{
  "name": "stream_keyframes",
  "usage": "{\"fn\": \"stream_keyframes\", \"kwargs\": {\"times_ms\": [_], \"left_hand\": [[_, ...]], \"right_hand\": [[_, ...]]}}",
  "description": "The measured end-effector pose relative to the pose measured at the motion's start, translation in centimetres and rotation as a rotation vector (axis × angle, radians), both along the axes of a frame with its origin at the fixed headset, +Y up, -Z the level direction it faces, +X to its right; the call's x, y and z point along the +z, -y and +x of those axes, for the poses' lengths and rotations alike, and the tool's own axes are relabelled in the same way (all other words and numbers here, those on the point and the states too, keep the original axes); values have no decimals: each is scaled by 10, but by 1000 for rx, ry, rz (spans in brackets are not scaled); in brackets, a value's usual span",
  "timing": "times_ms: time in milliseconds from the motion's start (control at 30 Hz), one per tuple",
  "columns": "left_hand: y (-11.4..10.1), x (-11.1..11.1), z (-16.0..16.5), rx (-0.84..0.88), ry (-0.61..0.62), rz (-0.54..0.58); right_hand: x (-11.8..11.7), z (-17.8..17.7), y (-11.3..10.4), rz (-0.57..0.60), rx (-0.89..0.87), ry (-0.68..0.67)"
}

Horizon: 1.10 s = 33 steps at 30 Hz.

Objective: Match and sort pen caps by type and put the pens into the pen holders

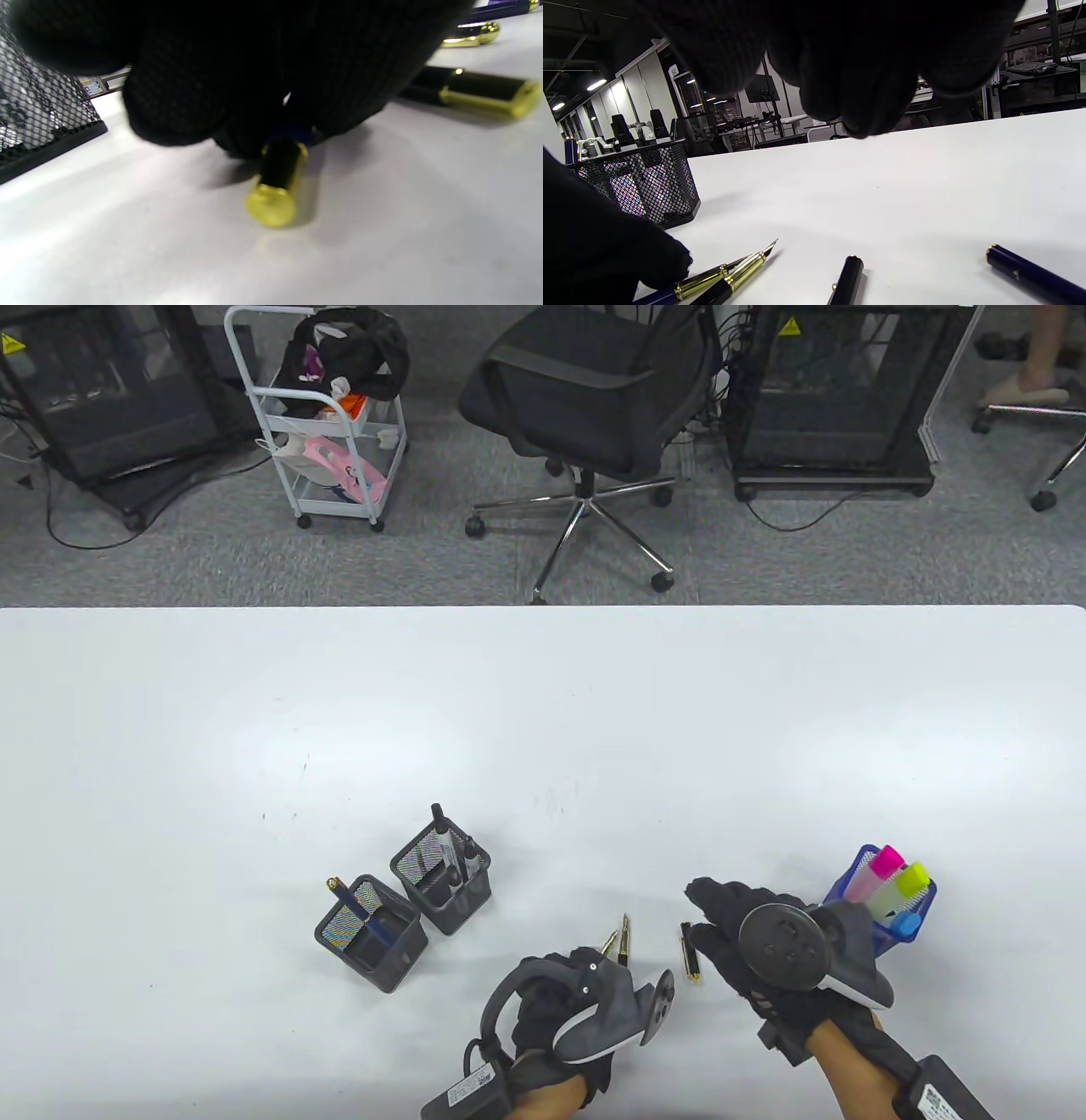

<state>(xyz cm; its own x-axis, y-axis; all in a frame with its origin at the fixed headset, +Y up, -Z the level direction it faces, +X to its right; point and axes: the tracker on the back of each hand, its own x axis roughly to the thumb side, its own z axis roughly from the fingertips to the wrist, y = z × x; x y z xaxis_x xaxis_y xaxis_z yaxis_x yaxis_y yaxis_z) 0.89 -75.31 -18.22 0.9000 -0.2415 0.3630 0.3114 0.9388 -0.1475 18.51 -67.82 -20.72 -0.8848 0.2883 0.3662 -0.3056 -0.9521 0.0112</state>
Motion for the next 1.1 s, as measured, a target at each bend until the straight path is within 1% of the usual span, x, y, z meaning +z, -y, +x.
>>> {"fn": "stream_keyframes", "kwargs": {"times_ms": [167, 267, 467, 600, 667, 767, 1000, 1100], "left_hand": [[-6, -3, -10, 56, -36, 6], [-17, -6, -20, 137, -78, 12], [-37, -6, -36, 318, -89, 14], [-50, -5, -46, 449, -65, 42], [-55, -4, -50, 543, -26, 65], [-62, -2, -55, 615, 32, 110], [-71, 1, -61, 721, 129, 166], [-72, 2, -62, 721, 123, 180]], "right_hand": [[-1, 2, -1, 4, -7, 8], [-1, 2, -1, 8, -7, 9], [0, 2, -1, 12, -10, 6], [0, 3, -2, 17, -16, 6], [0, 3, -2, 20, -17, 5], [1, 4, -2, 23, -19, 5], [1, 3, -2, 24, -18, 5], [1, 3, -2, 23, -16, 6]]}}
